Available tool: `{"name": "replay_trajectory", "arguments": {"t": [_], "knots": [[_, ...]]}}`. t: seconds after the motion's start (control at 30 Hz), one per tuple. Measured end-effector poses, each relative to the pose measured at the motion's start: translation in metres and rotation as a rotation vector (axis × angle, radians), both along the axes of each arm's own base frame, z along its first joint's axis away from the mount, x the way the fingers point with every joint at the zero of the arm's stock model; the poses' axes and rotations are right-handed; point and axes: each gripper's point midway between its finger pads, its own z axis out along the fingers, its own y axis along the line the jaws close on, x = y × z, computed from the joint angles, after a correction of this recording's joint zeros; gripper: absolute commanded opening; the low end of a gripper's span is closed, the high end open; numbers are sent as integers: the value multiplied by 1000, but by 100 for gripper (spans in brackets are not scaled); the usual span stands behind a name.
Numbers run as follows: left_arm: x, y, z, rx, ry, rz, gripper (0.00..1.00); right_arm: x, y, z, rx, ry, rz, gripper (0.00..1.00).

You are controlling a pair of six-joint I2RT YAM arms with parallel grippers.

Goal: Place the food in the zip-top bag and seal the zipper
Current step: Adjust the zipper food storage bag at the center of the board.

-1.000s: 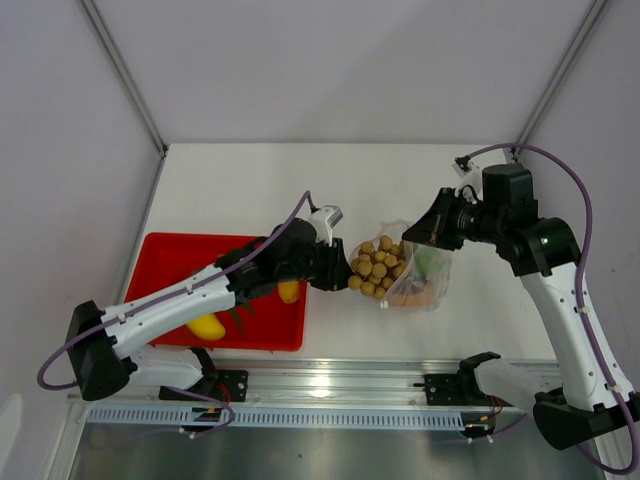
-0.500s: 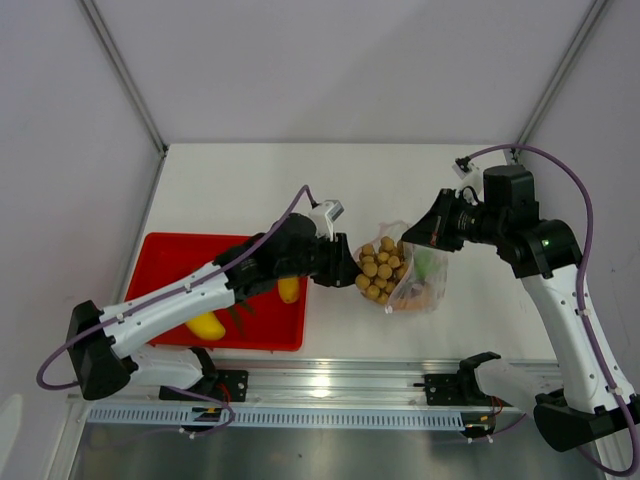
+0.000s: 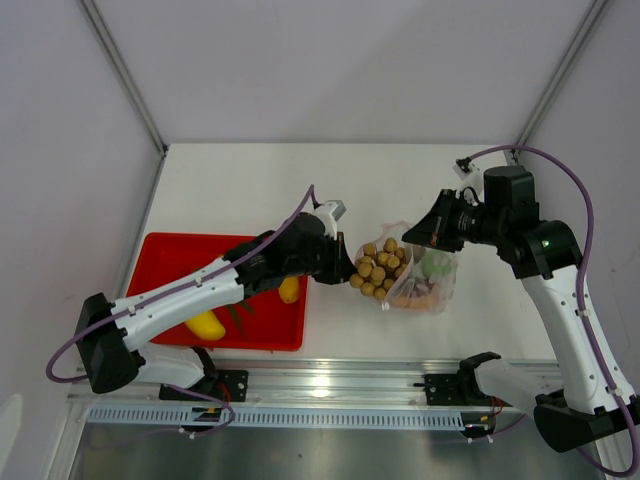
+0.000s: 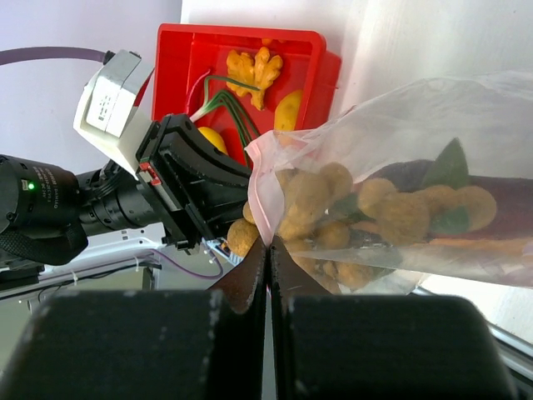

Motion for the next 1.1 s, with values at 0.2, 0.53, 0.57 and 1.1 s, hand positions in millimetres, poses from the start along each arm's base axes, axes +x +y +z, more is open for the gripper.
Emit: {"name": "replay_trajectory", "arguments": {"t": [0.2, 0.53, 0.57, 1.1], "knots": [[2, 2, -1, 16, -8, 9, 1, 0, 0, 0, -1, 0, 0, 0], [7, -16, 39, -14, -71, -39, 1, 2, -2, -4, -18, -5, -9, 0], [3, -20, 47, -27, -83, -56, 1, 4, -4, -5, -32, -9, -16, 0], [-13, -30, 44, 7, -64, -133, 1, 17, -46, -24, -210, -25, -159, 0]]}}
